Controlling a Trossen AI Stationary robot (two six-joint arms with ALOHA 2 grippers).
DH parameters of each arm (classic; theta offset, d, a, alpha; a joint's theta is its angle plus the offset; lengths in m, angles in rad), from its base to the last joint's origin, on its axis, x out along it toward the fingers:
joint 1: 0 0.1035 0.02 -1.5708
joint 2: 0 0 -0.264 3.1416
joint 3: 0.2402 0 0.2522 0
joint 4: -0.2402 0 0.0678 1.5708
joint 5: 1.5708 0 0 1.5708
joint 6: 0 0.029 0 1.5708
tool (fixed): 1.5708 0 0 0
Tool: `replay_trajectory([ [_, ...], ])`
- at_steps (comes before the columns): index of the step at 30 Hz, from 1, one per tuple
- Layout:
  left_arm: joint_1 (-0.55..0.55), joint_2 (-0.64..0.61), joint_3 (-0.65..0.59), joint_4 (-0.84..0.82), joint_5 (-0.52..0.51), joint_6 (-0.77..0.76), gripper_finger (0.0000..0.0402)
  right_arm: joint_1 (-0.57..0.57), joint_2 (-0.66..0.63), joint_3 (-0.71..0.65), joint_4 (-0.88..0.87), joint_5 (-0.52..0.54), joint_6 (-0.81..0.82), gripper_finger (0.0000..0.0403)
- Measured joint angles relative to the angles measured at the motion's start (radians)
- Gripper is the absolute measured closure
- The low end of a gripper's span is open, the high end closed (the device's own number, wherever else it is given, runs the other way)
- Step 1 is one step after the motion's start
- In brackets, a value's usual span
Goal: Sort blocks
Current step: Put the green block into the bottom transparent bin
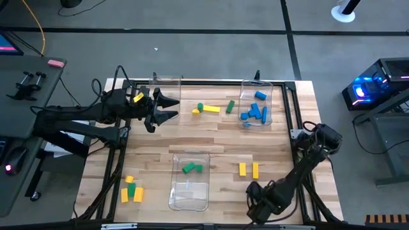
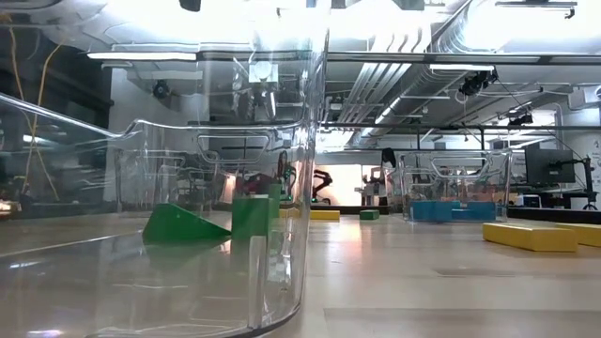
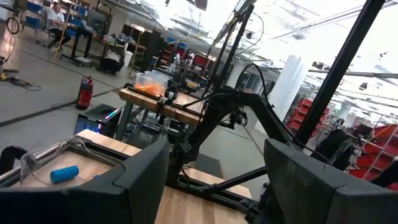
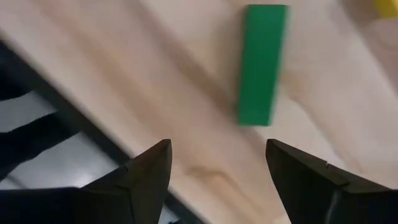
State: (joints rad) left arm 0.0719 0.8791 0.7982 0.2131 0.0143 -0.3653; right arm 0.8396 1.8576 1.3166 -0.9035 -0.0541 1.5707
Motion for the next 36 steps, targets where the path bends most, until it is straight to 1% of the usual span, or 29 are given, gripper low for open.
replay_trajectory([
  [6,0.0,0.0,0.0,0.0,0.0,-0.001,0.0154,-0.063,0.0,-0.091,0.044,0.0,-0.08,0.0147],
  [11,0.0,0.0,0.0,-0.001,0.0,-0.04,0.0154,-0.103,0.0,-0.16,0.19,-0.054,-0.16,0.0147],
  [14,0.0,0.0,0.0,-0.011,0.0,-0.044,0.0154,-0.108,-0.005,-0.201,0.253,-0.069,-0.157,0.0147],
  [17,0.0,0.0,0.0,-0.011,0.0,-0.044,0.0154,-0.109,-0.008,-0.219,0.266,-0.071,-0.157,0.0152],
  [19,0.0,0.0,0.0,-0.008,0.0,-0.045,0.0154,-0.109,-0.007,-0.22,0.255,-0.071,-0.16,0.017],
  [20,0.0,0.0,0.0,0.002,0.0,-0.052,0.0154,-0.109,-0.007,-0.218,0.246,-0.071,-0.167,0.0186],
  [22,0.0,0.0,0.0,0.05,0.0,-0.081,0.0154,-0.109,-0.003,-0.2,0.204,-0.059,-0.199,0.0231],
  [24,-0.001,0.0,0.0,0.118,0.0,-0.102,0.0154,-0.115,0.001,-0.18,0.151,-0.047,-0.242,0.0289],
  [25,-0.002,0.0,0.0,0.147,0.0,-0.102,0.0154,-0.12,0.002,-0.165,0.116,-0.031,-0.268,0.0312],
  [27,-0.006,0.0,0.0,0.204,0.0,-0.085,0.0154,-0.144,0.002,-0.135,0.05,-0.003,-0.338,0.0308],
  [30,-0.025,0.0,0.0,0.271,0.011,-0.071,0.0154,-0.186,0.0,-0.061,0.025,0.069,-0.479,0.0308],
  [32,-0.043,-0.001,0.0,0.282,0.054,-0.084,0.0154,-0.217,-0.004,0.0,-0.005,0.141,-0.588,0.0308],
  [36,-0.094,-0.002,0.0,0.257,0.162,-0.164,0.0154,-0.288,-0.012,0.143,-0.001,0.313,-0.83,0.0308],
])
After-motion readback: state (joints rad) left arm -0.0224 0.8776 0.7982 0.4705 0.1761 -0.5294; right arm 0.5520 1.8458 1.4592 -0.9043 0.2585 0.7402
